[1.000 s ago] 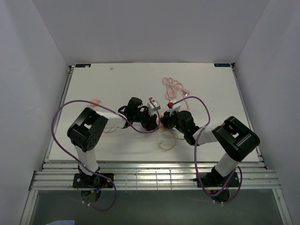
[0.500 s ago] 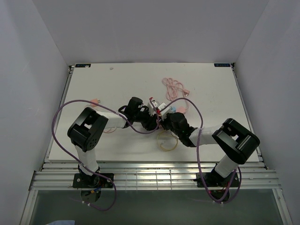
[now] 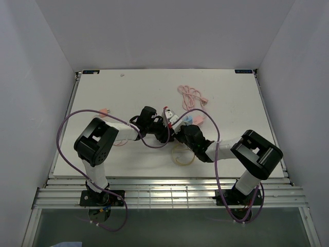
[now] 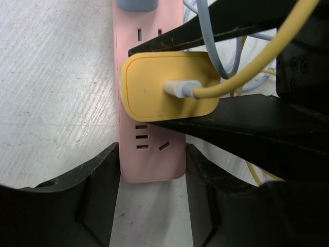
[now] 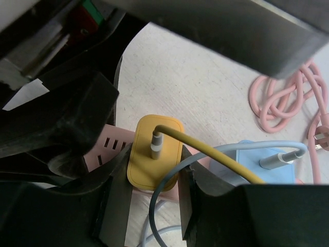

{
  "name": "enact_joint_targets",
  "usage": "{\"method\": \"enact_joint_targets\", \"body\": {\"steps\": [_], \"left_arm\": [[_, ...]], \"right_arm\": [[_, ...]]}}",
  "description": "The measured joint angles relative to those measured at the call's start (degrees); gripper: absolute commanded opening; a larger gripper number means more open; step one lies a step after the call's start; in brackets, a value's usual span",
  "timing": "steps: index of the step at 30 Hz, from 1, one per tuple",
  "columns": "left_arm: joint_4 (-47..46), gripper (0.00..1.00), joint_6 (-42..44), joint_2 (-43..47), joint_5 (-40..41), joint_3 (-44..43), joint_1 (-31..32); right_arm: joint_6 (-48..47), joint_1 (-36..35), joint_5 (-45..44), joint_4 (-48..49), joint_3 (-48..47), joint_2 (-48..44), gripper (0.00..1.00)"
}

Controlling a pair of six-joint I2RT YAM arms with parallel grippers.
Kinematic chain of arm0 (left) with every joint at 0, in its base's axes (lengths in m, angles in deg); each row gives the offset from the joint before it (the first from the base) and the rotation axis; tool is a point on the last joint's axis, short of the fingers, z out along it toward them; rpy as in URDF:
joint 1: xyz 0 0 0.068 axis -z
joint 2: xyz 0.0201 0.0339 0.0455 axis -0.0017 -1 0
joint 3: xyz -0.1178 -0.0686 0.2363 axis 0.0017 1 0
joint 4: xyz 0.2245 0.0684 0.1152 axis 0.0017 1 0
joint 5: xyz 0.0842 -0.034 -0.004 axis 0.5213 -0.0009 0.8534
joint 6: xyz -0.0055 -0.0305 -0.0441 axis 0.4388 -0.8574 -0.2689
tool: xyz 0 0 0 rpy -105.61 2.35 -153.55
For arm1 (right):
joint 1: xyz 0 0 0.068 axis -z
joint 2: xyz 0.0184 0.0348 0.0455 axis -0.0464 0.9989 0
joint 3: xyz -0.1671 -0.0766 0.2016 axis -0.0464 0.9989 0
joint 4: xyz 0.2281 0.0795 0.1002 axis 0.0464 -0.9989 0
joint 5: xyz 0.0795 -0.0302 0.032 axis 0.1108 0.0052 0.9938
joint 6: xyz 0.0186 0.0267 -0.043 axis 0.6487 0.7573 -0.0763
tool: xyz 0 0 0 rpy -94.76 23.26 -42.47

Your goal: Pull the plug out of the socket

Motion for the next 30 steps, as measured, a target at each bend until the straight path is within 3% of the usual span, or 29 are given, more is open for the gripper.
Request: {"method": "enact_joint_targets", "body": {"steps": [20, 30], "left_arm": [[0.44, 0.0, -2.08, -0.31, -2.45, -0.48, 1.57], [0.48, 0.0, -2.03, -0.66, -3.26, -1.09, 1.81]], "right_arm": [[24.68, 16.48, 29.88, -3.76, 4.37, -6.29, 0.08], [22.53, 17.66, 31.54, -4.68, 5.27, -8.02, 0.08]]}}
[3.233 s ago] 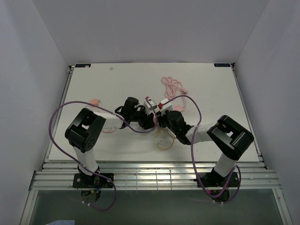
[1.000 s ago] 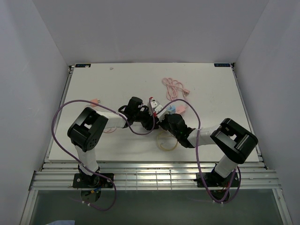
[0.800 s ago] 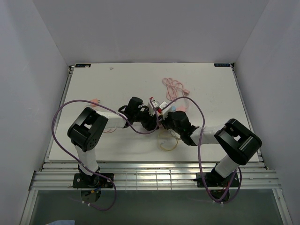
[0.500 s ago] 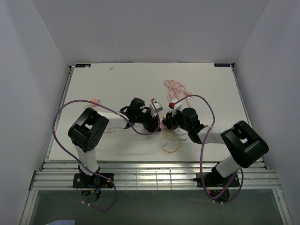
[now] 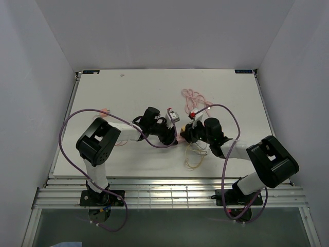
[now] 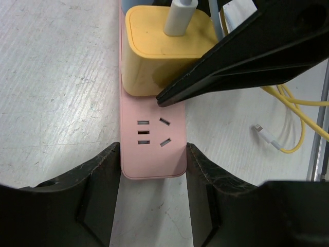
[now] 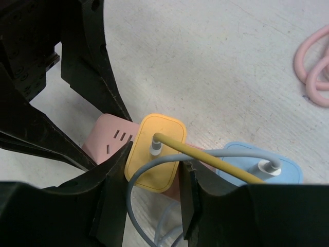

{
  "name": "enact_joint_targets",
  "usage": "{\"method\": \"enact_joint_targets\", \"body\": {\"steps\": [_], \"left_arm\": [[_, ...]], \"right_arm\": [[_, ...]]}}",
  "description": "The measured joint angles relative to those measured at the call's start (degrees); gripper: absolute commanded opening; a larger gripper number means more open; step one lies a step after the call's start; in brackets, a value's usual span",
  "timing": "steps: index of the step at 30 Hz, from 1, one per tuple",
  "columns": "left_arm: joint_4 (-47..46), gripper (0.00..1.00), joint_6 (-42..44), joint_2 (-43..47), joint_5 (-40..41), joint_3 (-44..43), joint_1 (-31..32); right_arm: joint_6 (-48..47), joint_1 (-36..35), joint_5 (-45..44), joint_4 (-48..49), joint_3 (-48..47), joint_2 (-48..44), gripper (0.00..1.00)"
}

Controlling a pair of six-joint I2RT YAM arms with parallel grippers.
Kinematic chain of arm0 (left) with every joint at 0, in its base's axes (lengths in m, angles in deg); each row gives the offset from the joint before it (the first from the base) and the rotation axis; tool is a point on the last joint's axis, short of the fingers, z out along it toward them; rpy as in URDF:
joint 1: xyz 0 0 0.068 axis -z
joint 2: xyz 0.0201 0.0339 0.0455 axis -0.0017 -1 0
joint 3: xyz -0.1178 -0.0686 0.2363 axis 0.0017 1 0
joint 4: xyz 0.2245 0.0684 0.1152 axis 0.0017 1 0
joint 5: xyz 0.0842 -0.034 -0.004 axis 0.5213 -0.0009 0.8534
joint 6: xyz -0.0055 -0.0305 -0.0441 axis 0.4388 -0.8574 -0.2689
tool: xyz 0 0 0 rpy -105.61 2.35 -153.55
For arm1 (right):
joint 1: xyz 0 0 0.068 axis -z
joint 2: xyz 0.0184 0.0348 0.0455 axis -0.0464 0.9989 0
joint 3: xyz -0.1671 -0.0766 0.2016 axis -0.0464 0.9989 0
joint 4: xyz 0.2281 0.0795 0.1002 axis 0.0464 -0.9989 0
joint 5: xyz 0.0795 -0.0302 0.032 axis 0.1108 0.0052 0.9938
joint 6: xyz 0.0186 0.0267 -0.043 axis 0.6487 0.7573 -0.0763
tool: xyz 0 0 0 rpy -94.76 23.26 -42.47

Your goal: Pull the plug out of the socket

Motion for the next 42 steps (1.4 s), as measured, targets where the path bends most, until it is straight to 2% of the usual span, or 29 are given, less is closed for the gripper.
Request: {"method": "enact_joint_targets", "body": {"steps": [9, 19, 23, 28, 42], "left_arm": [[0.42, 0.0, 0.28, -0.92, -0.63, -0.31, 0.35], [0.42, 0.0, 0.26, -0.9, -0.02, -0.48, -0.63], [0.42, 0.0, 0.17, -0.9, 0.07, -0.48, -0.92], [0.48, 0.0, 0.17, -0.9, 0.13, -0.5, -0.92], [0.85, 0.0, 0.04, -0.92, 0.11, -0.66, -0.72]], "right_arm": [[-14.67, -6.58, -9.03, -7.82, -2.32, -2.49, 0.08], [-24.94, -12.74, -18.99, -9.57, -5.6, -0.11, 0.08], [-23.58, -13.18, -20.0, -9.68, -6.19, 0.37, 0.08], [-18.62, -11.41, -17.14, -9.92, -6.27, 0.28, 0.08], [-0.24, -0.74, -0.46, -12.72, -7.43, -0.35, 0.08]]}}
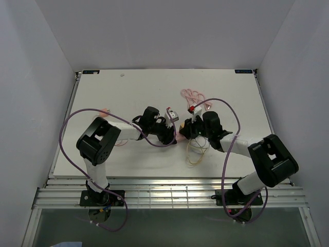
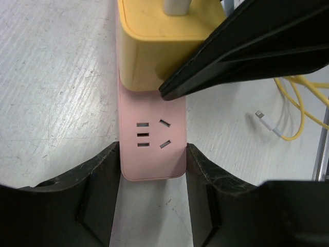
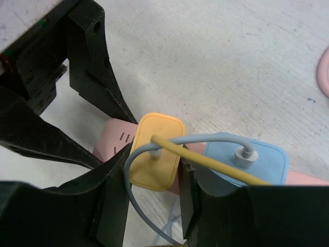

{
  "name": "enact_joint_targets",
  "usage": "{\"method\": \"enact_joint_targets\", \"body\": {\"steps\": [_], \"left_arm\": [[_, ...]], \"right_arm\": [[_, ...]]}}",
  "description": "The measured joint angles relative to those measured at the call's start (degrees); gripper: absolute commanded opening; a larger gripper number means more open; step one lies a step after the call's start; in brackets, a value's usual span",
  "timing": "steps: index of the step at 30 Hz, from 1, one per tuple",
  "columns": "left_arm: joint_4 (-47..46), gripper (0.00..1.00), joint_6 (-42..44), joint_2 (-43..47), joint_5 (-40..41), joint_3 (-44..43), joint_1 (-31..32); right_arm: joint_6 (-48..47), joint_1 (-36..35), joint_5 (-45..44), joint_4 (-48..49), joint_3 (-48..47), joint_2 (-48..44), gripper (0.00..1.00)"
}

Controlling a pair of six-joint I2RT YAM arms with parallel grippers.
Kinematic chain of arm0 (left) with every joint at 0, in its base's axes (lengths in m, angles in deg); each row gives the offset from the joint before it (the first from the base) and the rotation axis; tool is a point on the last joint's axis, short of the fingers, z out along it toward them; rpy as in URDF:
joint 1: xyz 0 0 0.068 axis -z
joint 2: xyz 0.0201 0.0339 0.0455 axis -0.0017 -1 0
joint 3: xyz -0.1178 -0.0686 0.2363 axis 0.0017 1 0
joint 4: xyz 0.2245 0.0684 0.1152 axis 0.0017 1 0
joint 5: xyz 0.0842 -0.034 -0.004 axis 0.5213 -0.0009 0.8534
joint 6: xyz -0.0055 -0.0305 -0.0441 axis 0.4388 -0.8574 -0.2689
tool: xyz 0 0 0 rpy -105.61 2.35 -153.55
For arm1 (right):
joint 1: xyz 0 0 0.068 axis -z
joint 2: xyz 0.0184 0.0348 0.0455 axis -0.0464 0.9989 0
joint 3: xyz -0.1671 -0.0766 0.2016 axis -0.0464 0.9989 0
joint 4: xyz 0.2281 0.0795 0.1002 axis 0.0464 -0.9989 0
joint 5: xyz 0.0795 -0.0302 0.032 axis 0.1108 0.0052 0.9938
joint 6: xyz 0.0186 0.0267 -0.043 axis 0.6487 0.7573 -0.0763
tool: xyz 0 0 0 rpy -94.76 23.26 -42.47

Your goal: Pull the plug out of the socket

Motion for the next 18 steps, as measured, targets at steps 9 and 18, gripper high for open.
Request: {"method": "enact_joint_targets", "body": {"steps": [9, 18], "left_arm": [[-0.87, 0.0, 0.11, -0.09, 3.08, -0.2, -0.17], [-1.11, 0.0, 0.0, -0.09, 3.65, -0.2, -0.17]], "right_arm": [[8.24, 3.61, 17.03, 4.9, 3.02, -5.55, 0.08], [6.45, 3.63, 16.26, 0.52, 2.99, -9.44, 0.08]]}}
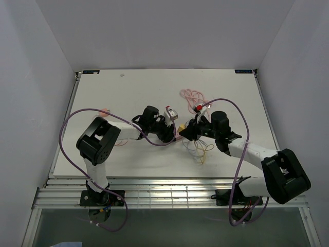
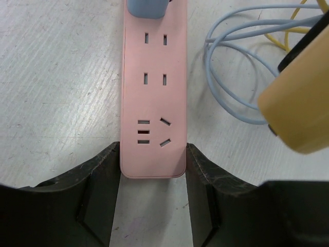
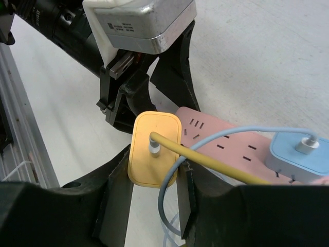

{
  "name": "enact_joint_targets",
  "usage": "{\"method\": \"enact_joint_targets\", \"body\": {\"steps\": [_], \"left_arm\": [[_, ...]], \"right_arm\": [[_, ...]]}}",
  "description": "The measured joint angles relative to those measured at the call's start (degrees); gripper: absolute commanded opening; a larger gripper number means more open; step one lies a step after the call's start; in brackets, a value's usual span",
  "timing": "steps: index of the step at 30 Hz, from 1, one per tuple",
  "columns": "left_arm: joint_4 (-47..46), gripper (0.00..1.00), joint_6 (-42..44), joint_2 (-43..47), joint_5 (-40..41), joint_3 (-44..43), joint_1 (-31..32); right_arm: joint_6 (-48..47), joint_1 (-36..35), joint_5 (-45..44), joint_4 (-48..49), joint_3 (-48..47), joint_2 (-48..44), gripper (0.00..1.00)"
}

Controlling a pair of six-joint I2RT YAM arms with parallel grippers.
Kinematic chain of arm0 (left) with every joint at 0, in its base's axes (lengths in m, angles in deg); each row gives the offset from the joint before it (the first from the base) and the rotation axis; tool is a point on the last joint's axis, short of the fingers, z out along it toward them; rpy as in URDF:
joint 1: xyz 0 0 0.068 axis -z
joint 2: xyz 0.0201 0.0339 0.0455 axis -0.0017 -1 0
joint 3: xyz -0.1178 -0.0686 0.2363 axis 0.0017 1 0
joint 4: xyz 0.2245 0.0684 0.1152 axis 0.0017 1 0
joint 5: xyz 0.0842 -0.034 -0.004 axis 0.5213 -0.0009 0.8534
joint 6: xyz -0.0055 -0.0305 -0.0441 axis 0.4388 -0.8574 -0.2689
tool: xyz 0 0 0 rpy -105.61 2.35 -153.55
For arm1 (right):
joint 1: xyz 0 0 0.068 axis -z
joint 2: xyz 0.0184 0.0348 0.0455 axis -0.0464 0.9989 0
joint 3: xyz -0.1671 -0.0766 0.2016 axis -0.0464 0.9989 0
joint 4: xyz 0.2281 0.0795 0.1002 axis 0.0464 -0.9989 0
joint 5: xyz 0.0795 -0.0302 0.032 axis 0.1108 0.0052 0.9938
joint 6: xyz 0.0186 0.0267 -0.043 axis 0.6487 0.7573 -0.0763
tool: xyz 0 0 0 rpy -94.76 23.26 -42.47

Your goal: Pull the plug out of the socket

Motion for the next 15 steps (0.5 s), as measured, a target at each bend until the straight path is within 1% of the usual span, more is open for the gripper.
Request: {"method": "enact_joint_targets", "body": {"steps": [8, 15], "left_arm": [[-0.42, 0.0, -0.72, 0.0, 1.25, 0.0, 0.0], [-0.59, 0.0, -1.81, 0.0, 2.19, 0.0, 0.02]], "right_arm": [[-2.69, 0.33, -10.78, -12.7, -3.26, -8.48, 0.08], [-4.81, 3.17, -17.79, -22.53, -8.55, -14.34, 0.08]]}}
